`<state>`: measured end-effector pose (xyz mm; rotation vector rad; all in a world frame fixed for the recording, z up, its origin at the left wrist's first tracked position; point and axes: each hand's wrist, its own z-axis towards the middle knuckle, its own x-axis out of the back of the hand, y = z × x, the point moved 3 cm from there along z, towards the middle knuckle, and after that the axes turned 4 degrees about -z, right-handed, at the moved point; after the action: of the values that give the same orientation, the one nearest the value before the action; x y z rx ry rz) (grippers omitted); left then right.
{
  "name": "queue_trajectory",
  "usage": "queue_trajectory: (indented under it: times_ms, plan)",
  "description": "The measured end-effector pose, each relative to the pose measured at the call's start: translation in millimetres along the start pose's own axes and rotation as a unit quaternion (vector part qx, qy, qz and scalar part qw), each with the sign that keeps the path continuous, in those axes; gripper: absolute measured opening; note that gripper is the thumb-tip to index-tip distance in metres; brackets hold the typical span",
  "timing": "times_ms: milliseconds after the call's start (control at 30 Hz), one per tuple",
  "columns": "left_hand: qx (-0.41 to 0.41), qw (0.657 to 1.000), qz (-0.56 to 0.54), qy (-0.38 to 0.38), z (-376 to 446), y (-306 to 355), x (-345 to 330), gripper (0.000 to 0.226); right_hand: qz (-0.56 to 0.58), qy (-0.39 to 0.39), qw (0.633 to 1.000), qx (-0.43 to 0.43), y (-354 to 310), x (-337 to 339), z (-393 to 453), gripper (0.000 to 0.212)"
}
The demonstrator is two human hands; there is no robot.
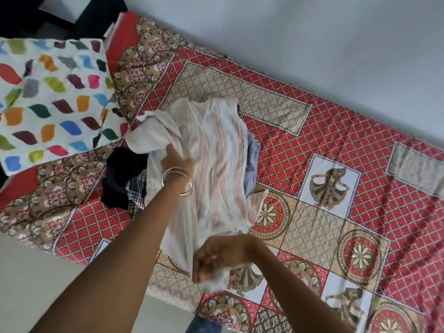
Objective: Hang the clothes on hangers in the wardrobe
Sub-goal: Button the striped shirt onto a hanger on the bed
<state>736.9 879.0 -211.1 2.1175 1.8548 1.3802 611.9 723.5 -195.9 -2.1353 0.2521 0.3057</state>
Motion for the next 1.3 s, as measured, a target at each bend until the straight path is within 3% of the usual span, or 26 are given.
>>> queue_trajectory:
  times_ms: [67,100,133,200,233,267,300,333,367,433,467,533,567,633,700,733,800,900,933,1000,1100,1200,1300]
  plan:
    - [-0.048,0.997,0.048,0.047,-8,1,8,0.031,-0.101,-0.027,0.992,-0.075,20,8,1,0.038]
    - [-0.09,0.994,0.042,0.043,-12,5,14,0.02,-0.147,0.001,0.983,-0.109,27,22,-2,0.038]
    - [-0.107,0.994,0.013,-0.012,-17,7,13,0.017,-0.189,0.064,0.968,-0.15,33,40,-9,0.035]
    - [-0.085,0.978,-0.082,-0.172,-37,10,18,0.023,-0.215,0.292,0.91,-0.202,28,79,-30,0.025]
    - [-0.077,0.955,-0.081,-0.275,-58,22,17,0.029,-0.141,0.412,0.882,-0.179,24,95,-43,0.026]
    - [-0.053,0.939,-0.049,-0.337,-74,18,20,0.031,-0.025,0.468,0.876,-0.116,11,106,-49,0.034]
    - [-0.042,0.931,-0.01,-0.363,-86,12,23,0.027,0.116,0.464,0.877,-0.051,-5,113,-52,0.046]
    - [-0.017,0.937,0.024,-0.348,-89,4,19,0.026,0.213,0.44,0.872,-0.019,-14,119,-50,0.054]
    - [0.003,0.951,0.071,-0.301,-91,-4,28,0.032,0.236,0.418,0.877,-0.021,-25,123,-39,0.054]
    - [0.05,0.946,0.213,-0.238,-75,-38,30,0.035,0.187,0.419,0.888,-0.042,-39,124,-18,0.031]
    - [0.057,0.93,0.26,-0.253,-71,-41,33,0.035,0.146,0.451,0.879,-0.056,-43,124,-6,0.02]
    - [0.041,0.911,0.285,-0.294,-56,-37,31,0.034,0.091,0.498,0.861,-0.053,-43,119,8,0.01]
    - [0.017,0.923,0.285,-0.258,-47,-23,34,0.033,0.076,0.497,0.863,-0.045,-42,114,12,0.015]
    - [-0.048,0.979,0.195,-0.044,-24,4,57,0.028,-0.005,0.479,0.877,-0.025,-39,101,16,0.027]
    - [-0.149,0.978,0.052,0.137,-11,26,80,0.032,-0.152,0.452,0.879,0.008,-40,80,18,0.03]
    - [-0.179,0.971,0.017,0.158,-9,33,81,0.033,-0.22,0.433,0.874,0.022,-41,67,21,0.025]
    - [-0.158,0.983,0.034,0.086,-5,40,67,0.041,-0.31,0.379,0.871,0.03,-41,38,29,0.012]
    - [-0.006,0.991,0.103,-0.08,-7,24,41,0.084,-0.438,0.279,0.854,0.011,-45,2,43,0.019]
    - [-0.006,0.988,0.129,-0.079,-7,17,37,0.085,-0.481,0.242,0.843,0.0,-46,-3,48,0.021]
    - [-0.052,0.979,0.195,-0.021,-10,14,34,0.054,-0.524,0.181,0.832,-0.032,-43,-7,51,0.022]
    - [-0.087,0.977,0.182,0.068,-18,13,34,0.024,-0.441,0.125,0.878,-0.136,-22,2,35,0.045]
    - [-0.11,0.991,0.05,0.054,-17,18,43,0.019,-0.333,0.212,0.883,-0.255,-3,42,2,0.046]
    - [-0.155,0.986,-0.056,0.015,-26,40,53,0.02,-0.248,0.499,0.804,-0.209,-20,97,-39,0.026]
